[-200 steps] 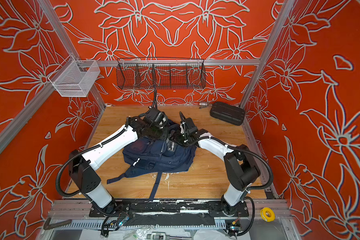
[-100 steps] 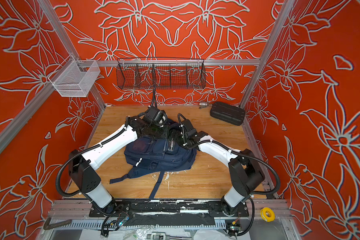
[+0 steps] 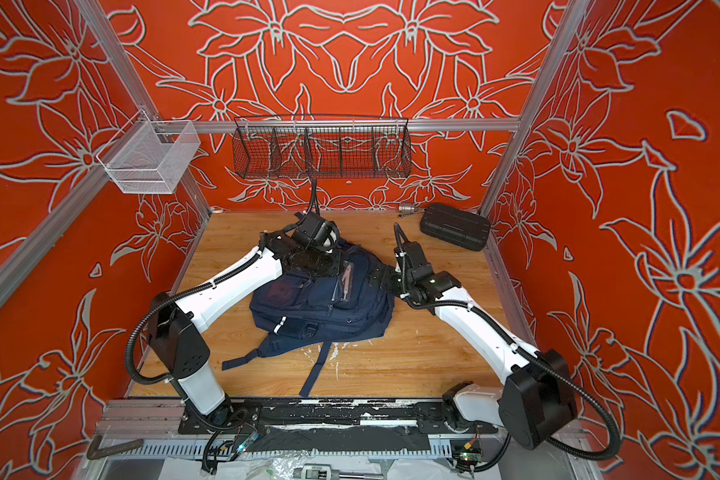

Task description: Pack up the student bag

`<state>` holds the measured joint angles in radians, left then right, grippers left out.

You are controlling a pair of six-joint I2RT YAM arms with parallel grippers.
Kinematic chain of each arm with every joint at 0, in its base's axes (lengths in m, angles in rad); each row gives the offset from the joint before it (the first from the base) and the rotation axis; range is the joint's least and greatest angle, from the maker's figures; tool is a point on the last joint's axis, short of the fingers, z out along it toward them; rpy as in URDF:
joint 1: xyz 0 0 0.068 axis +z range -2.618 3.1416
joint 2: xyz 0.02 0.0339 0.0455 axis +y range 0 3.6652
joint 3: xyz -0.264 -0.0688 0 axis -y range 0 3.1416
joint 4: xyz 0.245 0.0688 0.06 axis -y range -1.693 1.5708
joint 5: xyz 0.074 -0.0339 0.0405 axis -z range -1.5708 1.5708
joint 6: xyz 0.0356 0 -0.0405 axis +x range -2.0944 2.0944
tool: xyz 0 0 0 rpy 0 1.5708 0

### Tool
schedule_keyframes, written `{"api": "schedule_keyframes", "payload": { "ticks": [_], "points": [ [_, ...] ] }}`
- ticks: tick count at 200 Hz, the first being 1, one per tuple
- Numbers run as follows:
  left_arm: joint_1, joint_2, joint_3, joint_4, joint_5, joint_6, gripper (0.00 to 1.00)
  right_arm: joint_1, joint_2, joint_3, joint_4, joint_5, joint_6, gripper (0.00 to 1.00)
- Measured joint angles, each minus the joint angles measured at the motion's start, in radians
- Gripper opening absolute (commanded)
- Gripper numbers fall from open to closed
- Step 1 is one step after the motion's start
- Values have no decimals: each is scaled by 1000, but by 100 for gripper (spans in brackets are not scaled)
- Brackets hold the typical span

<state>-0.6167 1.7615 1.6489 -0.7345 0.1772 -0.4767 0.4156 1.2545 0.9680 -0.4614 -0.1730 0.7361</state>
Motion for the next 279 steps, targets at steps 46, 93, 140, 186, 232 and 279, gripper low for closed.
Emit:
{"api": "schedule_keyframes", "payload": {
  "ticks": [46, 93, 140, 186, 232, 279],
  "points": [
    [1, 12, 98, -13, -19, 179, 82, -42, -5, -50, 5, -84, -58, 94],
    [24, -132, -50, -21, -101, 531, 73, -42, 36, -110, 97, -196, -57, 83],
    [42, -267, -399, 61, -77, 908, 61, -43, 48, -124, 188, -275, -73, 74],
    [42, -295, -578, 156, 10, 1178, 53, -43, 87, -113, 185, -316, -102, 69],
    [23, -327, -709, 331, -18, 1373, 56, -43, 113, -110, 159, -333, -111, 69],
    [-26, -341, -834, 535, -102, 1494, 56, -44, 229, 8, 75, -337, -162, 67]
  ]
}}
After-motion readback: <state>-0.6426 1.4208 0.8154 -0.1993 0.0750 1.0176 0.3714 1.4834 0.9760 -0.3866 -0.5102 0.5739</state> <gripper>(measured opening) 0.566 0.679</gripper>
